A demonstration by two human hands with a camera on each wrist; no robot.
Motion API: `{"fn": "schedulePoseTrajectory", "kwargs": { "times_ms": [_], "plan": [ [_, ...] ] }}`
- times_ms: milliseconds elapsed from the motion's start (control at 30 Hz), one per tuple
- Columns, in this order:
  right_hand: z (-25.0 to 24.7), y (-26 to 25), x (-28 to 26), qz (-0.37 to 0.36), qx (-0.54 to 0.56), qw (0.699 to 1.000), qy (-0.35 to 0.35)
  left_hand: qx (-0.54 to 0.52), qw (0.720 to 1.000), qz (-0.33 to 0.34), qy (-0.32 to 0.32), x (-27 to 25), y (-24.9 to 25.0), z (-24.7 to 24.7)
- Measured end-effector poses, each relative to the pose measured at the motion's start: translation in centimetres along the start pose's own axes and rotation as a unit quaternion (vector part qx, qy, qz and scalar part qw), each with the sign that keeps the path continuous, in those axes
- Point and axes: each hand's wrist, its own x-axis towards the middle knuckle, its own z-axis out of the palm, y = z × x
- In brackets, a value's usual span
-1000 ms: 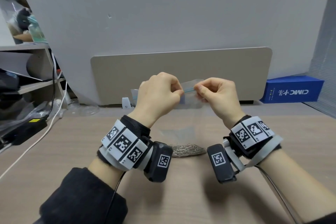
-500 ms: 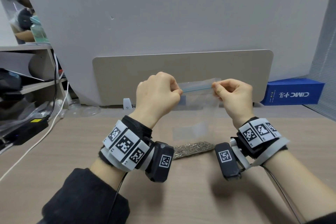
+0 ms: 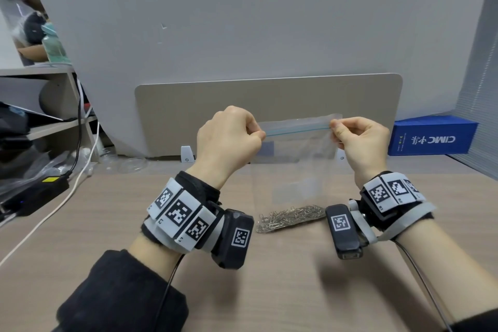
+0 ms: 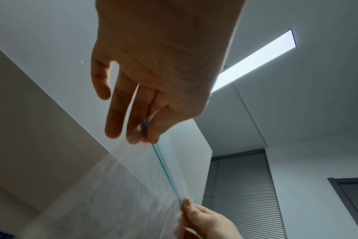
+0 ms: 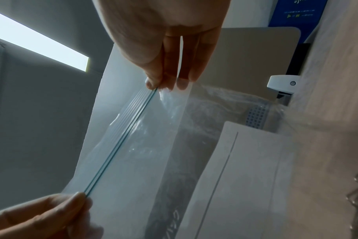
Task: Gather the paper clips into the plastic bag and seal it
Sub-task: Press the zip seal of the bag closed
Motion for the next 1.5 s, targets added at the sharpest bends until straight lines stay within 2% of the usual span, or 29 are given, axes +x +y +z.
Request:
{"fn": "schedulePoseTrajectory", "kwargs": {
  "times_ms": [433, 567, 633, 700, 767, 833, 1000, 1167, 1333, 1500],
  "plan": [
    [-0.4, -0.8, 0.4, 0.004, 0.005, 0.999, 0.034, -0.053, 0.998, 0.010, -0.016, 0.4, -0.8, 0.0],
    [-0.6, -1.9, 0.3, -0.056, -0.088, 0.994, 0.041, -0.067, 0.997, 0.037, 0.003, 0.7, -1.1, 0.1],
    [-0.6, -2.9, 0.2, -0.102, -0.124, 0.987, 0.004, -0.084, 0.994, 0.063, 0.005, 0.7, -1.2, 0.4],
    [0.0, -4.0, -0.3, -0.164, -0.167, 0.969, -0.080, -0.085, 0.992, 0.096, 0.001, 0.5, -0.9, 1.0],
    [1.1, -4.9, -1.4, -0.232, -0.269, 0.921, -0.162, -0.086, 0.988, 0.125, 0.001, 0.3, -0.6, 1.6],
    [2.0, -5.2, -2.2, -0.264, -0.322, 0.887, -0.198, -0.091, 0.986, 0.137, -0.007, 0.3, -0.4, 2.0],
    [2.1, -5.0, -2.3, -0.230, -0.324, 0.887, -0.235, -0.104, 0.987, 0.114, -0.034, 0.5, -0.7, 2.0],
    [2.0, -5.6, -2.5, -0.222, -0.360, 0.884, -0.200, -0.105, 0.987, 0.117, -0.028, 0.5, -0.7, 2.0],
    [2.3, -5.7, -2.8, -0.213, -0.368, 0.880, -0.211, -0.085, 0.984, 0.155, -0.036, 0.2, -0.5, 1.8],
    [1.2, -5.6, -1.9, -0.187, -0.385, 0.879, -0.209, -0.062, 0.991, 0.119, -0.010, 0.3, -0.8, 1.4]
  ]
}}
